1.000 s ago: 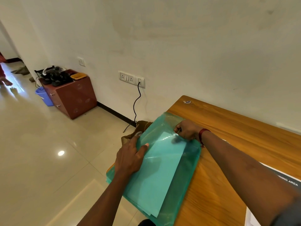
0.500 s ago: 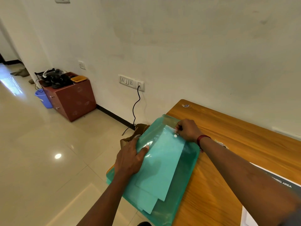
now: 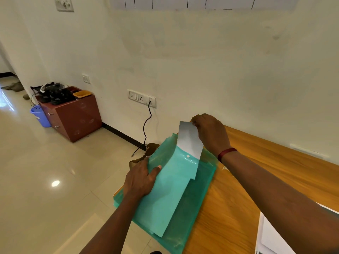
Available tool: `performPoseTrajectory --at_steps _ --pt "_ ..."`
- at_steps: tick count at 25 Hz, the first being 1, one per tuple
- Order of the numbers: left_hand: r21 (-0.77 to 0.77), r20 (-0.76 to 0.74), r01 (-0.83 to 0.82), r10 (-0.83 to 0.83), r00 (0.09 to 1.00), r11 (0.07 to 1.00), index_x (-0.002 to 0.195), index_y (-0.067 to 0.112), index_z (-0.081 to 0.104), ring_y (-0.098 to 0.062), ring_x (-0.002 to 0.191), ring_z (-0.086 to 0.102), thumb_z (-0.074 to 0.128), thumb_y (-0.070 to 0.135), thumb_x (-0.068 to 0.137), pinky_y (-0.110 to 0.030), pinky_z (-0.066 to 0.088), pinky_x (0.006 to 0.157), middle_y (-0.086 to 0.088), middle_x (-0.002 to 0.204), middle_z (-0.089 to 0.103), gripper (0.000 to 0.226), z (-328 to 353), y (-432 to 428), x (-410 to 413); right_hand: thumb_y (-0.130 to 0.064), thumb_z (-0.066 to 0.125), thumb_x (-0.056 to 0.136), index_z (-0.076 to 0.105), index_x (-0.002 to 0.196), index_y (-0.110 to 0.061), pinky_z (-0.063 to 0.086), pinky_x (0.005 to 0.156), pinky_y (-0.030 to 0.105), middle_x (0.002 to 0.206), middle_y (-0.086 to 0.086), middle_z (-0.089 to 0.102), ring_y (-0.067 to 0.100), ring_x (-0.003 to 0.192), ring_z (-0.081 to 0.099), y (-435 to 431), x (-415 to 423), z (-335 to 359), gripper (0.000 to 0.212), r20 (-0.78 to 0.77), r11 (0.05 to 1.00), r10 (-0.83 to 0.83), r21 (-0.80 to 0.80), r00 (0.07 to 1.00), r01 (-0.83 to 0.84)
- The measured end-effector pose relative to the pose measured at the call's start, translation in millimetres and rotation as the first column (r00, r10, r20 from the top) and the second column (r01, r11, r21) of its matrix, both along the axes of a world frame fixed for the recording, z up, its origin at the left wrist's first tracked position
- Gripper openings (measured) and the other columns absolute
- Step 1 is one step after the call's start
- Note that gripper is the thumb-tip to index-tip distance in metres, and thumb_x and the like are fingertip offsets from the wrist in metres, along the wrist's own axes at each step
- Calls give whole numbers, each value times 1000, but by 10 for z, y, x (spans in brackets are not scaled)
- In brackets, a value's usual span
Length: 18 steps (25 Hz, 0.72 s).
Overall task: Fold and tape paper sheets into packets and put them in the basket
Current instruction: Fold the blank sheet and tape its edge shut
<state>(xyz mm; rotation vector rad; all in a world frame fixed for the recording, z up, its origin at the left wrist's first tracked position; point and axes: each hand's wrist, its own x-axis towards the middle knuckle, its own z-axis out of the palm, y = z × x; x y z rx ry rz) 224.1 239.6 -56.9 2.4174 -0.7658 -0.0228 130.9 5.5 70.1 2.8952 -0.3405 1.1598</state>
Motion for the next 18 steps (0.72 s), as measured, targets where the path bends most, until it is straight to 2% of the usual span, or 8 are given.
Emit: performPoseTrajectory --at_steps 3,7,11,14,16,18 --pt "30 -6 2 -2 1000 1000 142 23 42 -22 110 56 19 75 81 -42 48 93 -2 129 60 84 -7 -12 0 8 66 80 66 99 -10 48 50 36 82 8 63 26 70 58 30 1 136 25 97 993 42 -115 994 -31" --pt "37 -15 2 -1 1000 999 143 21 42 -23 112 56 15 78 78 -45 47 95 -3 132 59 90 23 -3 -16 6 64 85 67 102 -8 52 60 35 88 9 66 26 78 60 134 -61 359 23 245 977 87 -212 966 -34" --pt "30 -19 6 -6 1000 1000 144 21 41 -24 116 55 16 78 79 -45 46 97 -4 136 57 90 42 -1 -26 1 62 89 68 103 -7 52 63 34 91 10 68 25 79 61 274 -193 517 17 342 969 85 -246 936 2" --pt "-3 -51 2 -2 999 1000 145 22 39 -24 119 53 21 76 78 -46 45 98 -3 138 56 88 74 16 -54 -5 61 92 70 102 -9 53 63 34 91 7 70 23 79 64 368 -342 551 13 413 994 47 -113 909 0" --pt "-89 -100 -15 6 995 996 143 25 42 -26 118 54 29 72 79 -45 46 96 -4 135 58 81 106 43 -56 -11 59 94 70 101 -11 54 68 34 93 3 71 19 81 66 426 -478 547 13 435 995 -10 96 900 -36" --pt "-187 -112 -21 -1 994 982 141 28 45 -27 119 56 37 65 79 -42 47 93 -5 133 61 73 158 69 -45 -15 60 94 70 100 -13 54 72 33 92 -1 71 15 82 65 459 -626 514 12 448 948 -84 312 890 -67"
